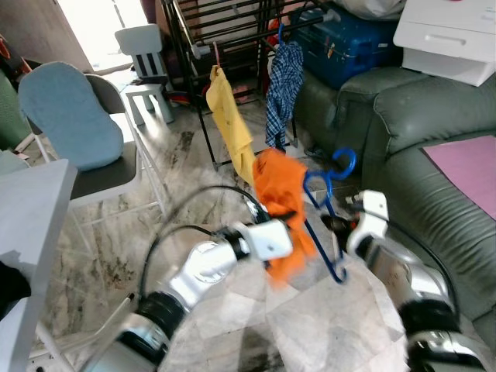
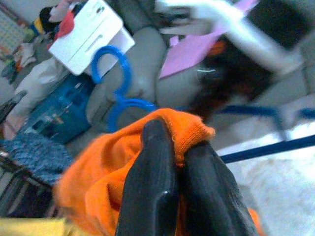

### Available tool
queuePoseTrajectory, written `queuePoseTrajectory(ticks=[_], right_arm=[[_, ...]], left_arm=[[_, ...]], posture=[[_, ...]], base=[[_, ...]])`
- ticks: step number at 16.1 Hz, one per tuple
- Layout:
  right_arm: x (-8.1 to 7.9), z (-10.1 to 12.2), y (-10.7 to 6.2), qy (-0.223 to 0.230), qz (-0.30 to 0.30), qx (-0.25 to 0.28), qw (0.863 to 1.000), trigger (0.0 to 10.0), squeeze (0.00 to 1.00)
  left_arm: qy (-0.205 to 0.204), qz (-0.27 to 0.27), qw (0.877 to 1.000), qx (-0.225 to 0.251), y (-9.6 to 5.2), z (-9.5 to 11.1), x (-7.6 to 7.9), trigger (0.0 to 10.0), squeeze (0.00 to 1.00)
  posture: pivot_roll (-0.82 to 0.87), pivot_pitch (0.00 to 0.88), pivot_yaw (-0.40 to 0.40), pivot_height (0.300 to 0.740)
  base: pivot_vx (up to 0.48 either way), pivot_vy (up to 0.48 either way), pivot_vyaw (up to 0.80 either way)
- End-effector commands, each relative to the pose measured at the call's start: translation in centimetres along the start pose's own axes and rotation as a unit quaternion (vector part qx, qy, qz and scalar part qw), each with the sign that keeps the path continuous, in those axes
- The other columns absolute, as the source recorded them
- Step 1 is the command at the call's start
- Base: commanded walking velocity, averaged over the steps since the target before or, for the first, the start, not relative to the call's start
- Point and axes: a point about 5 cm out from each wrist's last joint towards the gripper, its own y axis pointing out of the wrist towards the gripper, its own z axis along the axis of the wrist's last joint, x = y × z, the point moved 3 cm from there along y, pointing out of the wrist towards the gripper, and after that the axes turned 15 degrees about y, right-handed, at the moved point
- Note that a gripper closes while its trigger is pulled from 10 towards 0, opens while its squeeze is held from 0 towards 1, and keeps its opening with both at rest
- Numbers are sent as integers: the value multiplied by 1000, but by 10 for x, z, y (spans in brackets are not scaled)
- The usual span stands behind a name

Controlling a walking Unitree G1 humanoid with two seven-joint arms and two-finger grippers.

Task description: Hang hanger

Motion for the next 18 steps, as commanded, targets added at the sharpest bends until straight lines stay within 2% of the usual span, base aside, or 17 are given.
queuePoseTrajectory(ticks=[1, 2, 3, 4, 5, 6, 7, 8, 9, 11, 13, 14, 15, 16, 17, 18], right_arm=[[-14, 21, 4, 60, 11, 50, 997, 10000, 0], [-24, 30, 6, 124, 34, 82, 988, 10000, 0], [-28, 49, 5, 215, 43, 145, 965, 10000, 0], [-29, 55, 5, 251, 51, 161, 953, 10000, 0], [-44, 58, 3, 256, 97, 153, 949, 10000, 0], [-50, 57, 3, 230, 110, 146, 956, 10000, 0], [-67, 52, 0, 191, 158, 123, 961, 10000, 0], [-76, 54, -5, 207, 194, 118, 951, 10000, 0], [-91, 63, -15, 216, 254, 121, 935, 10000, 0], [-94, 72, -19, 223, 270, 133, 927, 10000, 0], [-93, 73, -20, 122, 252, 149, 948, 10000, 0], [-92, 72, -20, 107, 247, 151, 951, 10000, 0], [-91, 69, -20, 23, 221, 162, 961, 10000, 0], [-90, 65, -21, -58, 201, 167, 964, 10000, 0], [-89, 63, -22, -83, 193, 169, 963, 10000, 0], [-88, 62, -22, -87, 193, 170, 962, 10000, 0]], left_arm=[[7, -17, 999, 33, 1, 11, 4, 10000, 0], [-1, -27, 999, 32, 0, 10, 8, 10000, 0], [-13, -41, 999, 26, -3, 7, 13, 10000, 0], [-17, -50, 998, 20, -6, 4, 15, 10000, 0], [-17, -61, 998, 12, -9, 0, 19, 10000, 0], [-19, -63, 998, 9, -10, -1, 20, 10000, 0], [-22, -69, 997, 1, -12, -4, 22, 10000, 0], [-25, -78, 997, -6, -13, -7, 25, 10000, 0], [-26, -94, 995, -22, -15, -12, 31, 10000, 0], [-29, -114, 993, -33, -18, -16, 38, 10000, 0], [-42, -130, 990, -47, -21, -21, 46, 10000, 0], [-43, -132, 989, -47, -21, -21, 47, 10000, 0], [-59, -131, 988, -52, -21, -22, 49, 10000, 0], [-78, -132, 987, -55, -22, -23, 52, 10000, 1000], [-95, -134, 985, -53, -22, -22, 55, 10000, 1000], [-101, -135, 984, -52, -22, -22, 56, 10000, 1000]], posture=[[-228, 0, 132, 740], [-228, 0, 133, 740], [-226, 0, 134, 740], [-225, 0, 135, 740], [-225, 0, 136, 740], [-225, 0, 136, 740], [-226, 0, 136, 740], [-225, 0, 135, 740], [-227, 0, 137, 740], [-230, 0, 140, 740], [-230, 0, 137, 740], [-230, 0, 137, 740], [-228, 0, 135, 740], [-229, 0, 132, 740], [-229, 0, 130, 740], [-229, 0, 130, 740]], base=[[0, 0, 0], [0, 0, 0], [0, 0, 0], [0, 0, 0], [0, 0, 0], [0, 0, 0], [0, 0, 0], [0, 0, 0], [0, 0, 0], [0, 0, 0], [0, 0, 0], [0, 0, 0], [0, 0, 0], [0, 0, 0], [0, 0, 0], [0, 0, 0]])
